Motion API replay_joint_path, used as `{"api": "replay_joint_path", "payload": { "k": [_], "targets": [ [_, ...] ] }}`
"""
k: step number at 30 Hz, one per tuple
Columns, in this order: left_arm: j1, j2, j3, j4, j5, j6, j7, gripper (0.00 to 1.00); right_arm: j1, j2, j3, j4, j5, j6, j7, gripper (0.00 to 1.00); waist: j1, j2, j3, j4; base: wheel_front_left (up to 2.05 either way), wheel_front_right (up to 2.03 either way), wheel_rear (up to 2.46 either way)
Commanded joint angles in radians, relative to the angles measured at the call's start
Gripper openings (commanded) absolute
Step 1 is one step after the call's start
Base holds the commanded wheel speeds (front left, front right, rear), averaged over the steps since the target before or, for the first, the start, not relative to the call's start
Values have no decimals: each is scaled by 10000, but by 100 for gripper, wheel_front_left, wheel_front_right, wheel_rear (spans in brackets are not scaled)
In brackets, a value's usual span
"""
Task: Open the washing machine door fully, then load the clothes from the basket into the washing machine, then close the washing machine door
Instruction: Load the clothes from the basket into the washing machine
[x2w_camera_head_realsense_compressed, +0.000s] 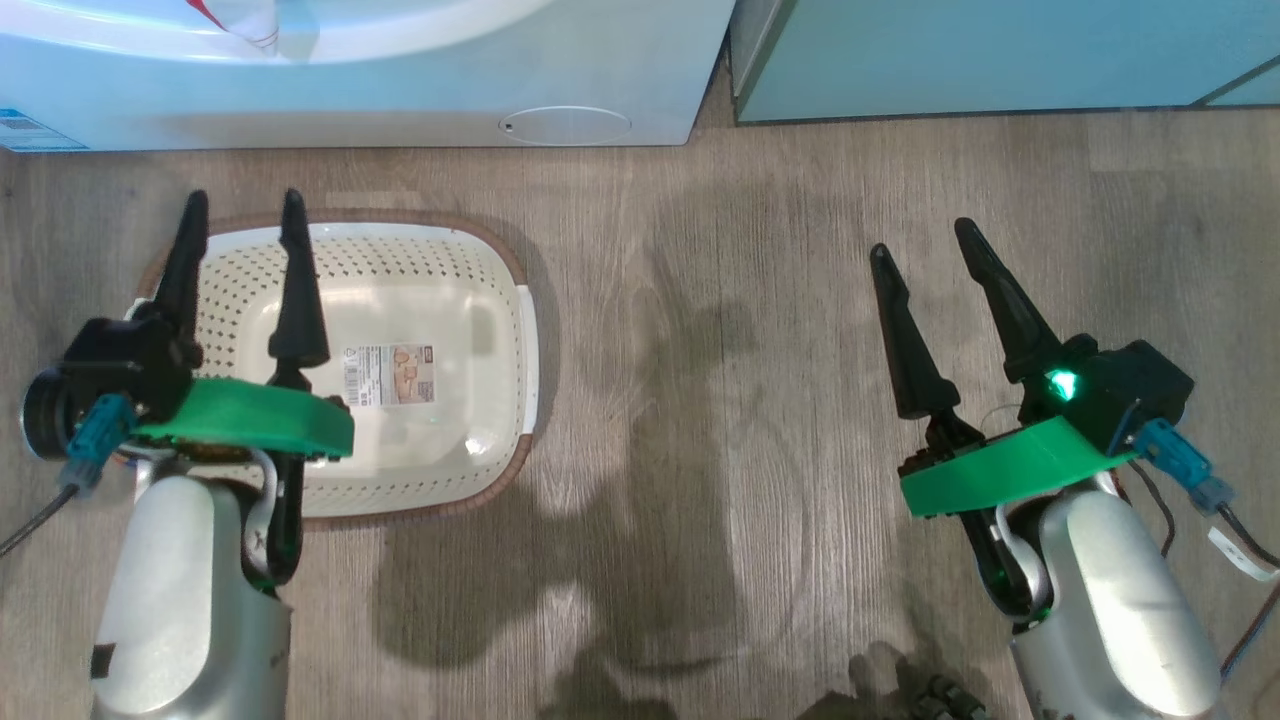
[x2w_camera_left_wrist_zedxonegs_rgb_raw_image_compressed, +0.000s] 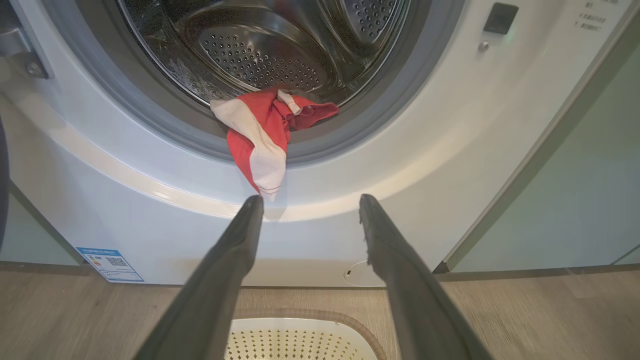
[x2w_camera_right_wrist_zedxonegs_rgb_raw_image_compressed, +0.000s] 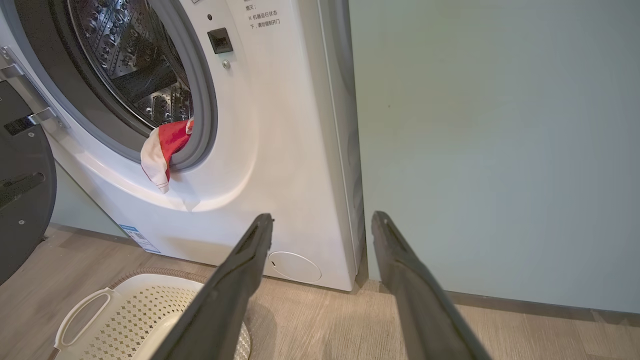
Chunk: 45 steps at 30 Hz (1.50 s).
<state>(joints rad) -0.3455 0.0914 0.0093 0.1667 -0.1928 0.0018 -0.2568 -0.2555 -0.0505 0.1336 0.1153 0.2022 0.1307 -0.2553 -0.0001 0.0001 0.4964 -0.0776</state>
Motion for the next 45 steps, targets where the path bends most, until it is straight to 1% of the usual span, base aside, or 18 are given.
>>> {"api": "replay_joint_path", "payload": {
  "k": [1, 8, 20, 26, 30, 32, 38, 41, 45],
  "targets": [
    [101, 107, 377, -330, 165, -65, -49, 100, 151, 3, 211, -274, -40, 0, -65, 100, 1, -1, -13, -3, 0, 0, 0],
    [100, -131, 600, -260, 430, -319, -49, 100, 162, 3, 201, -252, -21, 0, -65, 100, 1, -1, -108, -4, 0, 0, 0],
    [48, -318, 735, -58, 813, -557, -49, 100, 176, 3, 239, -265, 24, 0, -65, 100, 1, -1, -92, -64, 0, 0, 0],
    [-262, -303, 831, 587, 1004, -509, -49, 100, 93, 3, 317, -328, 41, 0, -65, 100, 1, -1, 135, -173, 0, 0, 0],
    [-808, -47, 1000, 1814, 1151, -237, -49, 100, -7, 3, 462, -353, 104, 0, -65, 100, 1, -1, 485, -384, 0, 0, 0],
    [-1249, 140, 1098, 2218, 1182, -124, -49, 100, -84, 3, 587, -360, 147, 0, -65, 100, 1, -1, 688, -533, 0, 0, 0],
    [-2686, 803, 1310, 3360, 1144, -59, 33, 100, -259, 3, 765, -375, 317, 0, -65, 100, 1, -1, 1187, -893, 0, 0, 0],
    [-3463, 1093, 1345, 3836, 1067, -151, 171, 100, -313, 3, 836, -379, 386, 0, -65, 100, 1, -1, 1346, -1027, 0, 0, 0],
    [-4321, 1483, 1425, 4361, 1074, -40, 306, 100, -372, 3, 894, -385, 465, 0, -65, 100, 1, -1, 1445, -1199, 0, 0, 0]
  ]
}}
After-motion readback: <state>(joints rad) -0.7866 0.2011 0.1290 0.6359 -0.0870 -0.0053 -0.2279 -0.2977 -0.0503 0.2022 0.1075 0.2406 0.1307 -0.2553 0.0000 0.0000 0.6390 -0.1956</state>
